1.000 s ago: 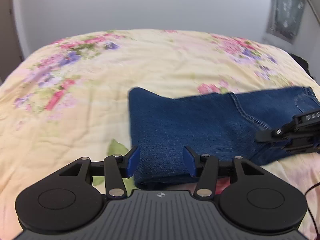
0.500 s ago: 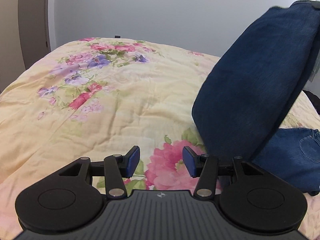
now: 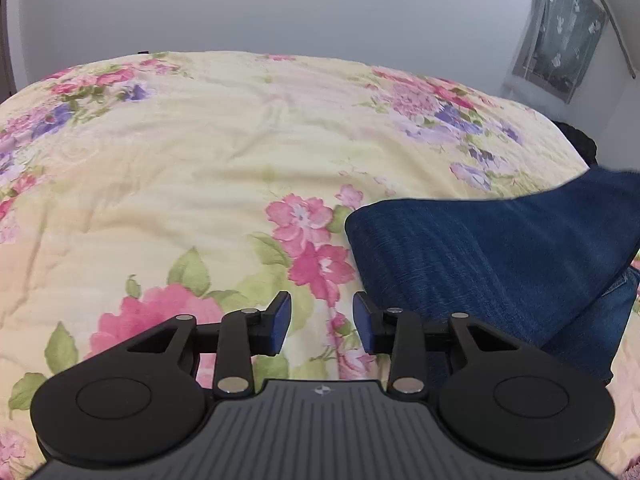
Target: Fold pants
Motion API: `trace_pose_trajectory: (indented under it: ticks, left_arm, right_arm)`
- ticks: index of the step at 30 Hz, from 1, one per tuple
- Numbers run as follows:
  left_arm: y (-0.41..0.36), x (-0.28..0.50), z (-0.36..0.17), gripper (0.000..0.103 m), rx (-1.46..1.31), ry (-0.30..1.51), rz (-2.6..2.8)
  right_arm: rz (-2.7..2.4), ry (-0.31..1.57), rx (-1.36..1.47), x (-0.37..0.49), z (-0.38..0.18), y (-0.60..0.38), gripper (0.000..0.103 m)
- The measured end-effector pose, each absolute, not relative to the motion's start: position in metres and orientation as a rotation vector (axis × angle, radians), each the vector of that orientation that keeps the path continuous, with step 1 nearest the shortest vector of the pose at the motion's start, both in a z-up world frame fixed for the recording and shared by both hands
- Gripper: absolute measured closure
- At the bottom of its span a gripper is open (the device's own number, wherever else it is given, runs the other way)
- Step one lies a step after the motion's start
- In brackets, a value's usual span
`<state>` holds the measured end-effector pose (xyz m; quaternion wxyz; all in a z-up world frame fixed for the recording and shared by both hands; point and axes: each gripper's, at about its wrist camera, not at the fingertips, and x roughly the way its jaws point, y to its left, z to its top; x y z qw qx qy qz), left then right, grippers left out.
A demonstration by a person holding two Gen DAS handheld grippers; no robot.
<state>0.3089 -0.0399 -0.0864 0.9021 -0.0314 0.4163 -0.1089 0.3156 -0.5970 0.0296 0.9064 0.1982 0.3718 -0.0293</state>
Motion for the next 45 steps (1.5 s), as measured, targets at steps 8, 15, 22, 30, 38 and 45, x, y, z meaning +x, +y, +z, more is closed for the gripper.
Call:
trace_pose_trajectory:
  ticks: [8, 15, 22, 30, 38, 45]
  left_arm:
    - [-0.100, 0.343, -0.102, 0.068, -0.042, 0.879, -0.294]
    - [-0.134, 0.365, -0.144, 0.073, 0.015, 1.000, -0.182]
    - [-0.124, 0.363, -0.124, 0.073, -0.027, 0.952, -0.160]
    - [-0.141, 0.362, -0.133, 0.073, 0.001, 0.979, -0.183]
    - [-0.138, 0.366, -0.120, 0.073, 0.034, 0.944, -0.180]
    - [-0.117, 0.391, -0.108, 0.075, -0.009, 0.886, -0.219]
  right_arm:
    - [-0.170, 0.907, 0.625, 0.289, -0.122, -0.665, 0.095]
    - [-0.140, 0.936, 0.559, 0.303, -0.113, -0.652, 0.095]
    - [-0.027, 0.815, 0.477, 0.315, -0.040, -0.632, 0.095]
    - [-0.100, 0.831, 0.396, 0.309, -0.048, -0.659, 0.095]
    - [-0.206, 0.938, 0.412, 0.304, -0.120, -0.661, 0.096]
    - [-0.262, 0.985, 0.149, 0.314, -0.098, -0.638, 0.082]
